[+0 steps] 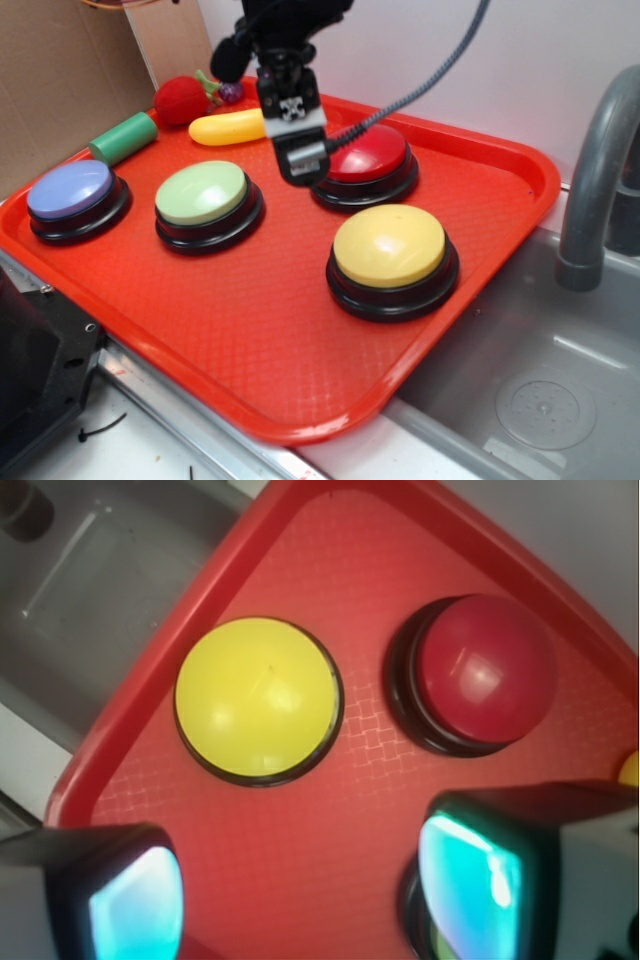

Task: Push the yellow button.

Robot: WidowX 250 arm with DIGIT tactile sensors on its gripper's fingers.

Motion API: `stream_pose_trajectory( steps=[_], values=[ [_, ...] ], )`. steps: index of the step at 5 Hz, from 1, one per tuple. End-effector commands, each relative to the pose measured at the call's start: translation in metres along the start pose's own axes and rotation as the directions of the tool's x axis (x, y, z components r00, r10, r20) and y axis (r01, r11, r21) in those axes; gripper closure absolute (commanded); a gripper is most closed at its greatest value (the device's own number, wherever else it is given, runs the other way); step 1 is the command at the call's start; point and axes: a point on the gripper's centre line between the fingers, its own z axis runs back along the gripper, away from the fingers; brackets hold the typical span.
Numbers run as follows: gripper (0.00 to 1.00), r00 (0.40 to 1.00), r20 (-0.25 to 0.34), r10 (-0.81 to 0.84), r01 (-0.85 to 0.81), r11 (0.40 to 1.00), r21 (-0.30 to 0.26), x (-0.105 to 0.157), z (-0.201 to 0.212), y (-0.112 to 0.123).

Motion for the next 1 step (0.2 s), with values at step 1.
stream_pose_trajectory(
  steps=[1],
  values=[
    [0.0,0.996,0.07,0.051,-0.055,0.996,0.066,-0.0035,0.0398,-0.0205]
  ],
)
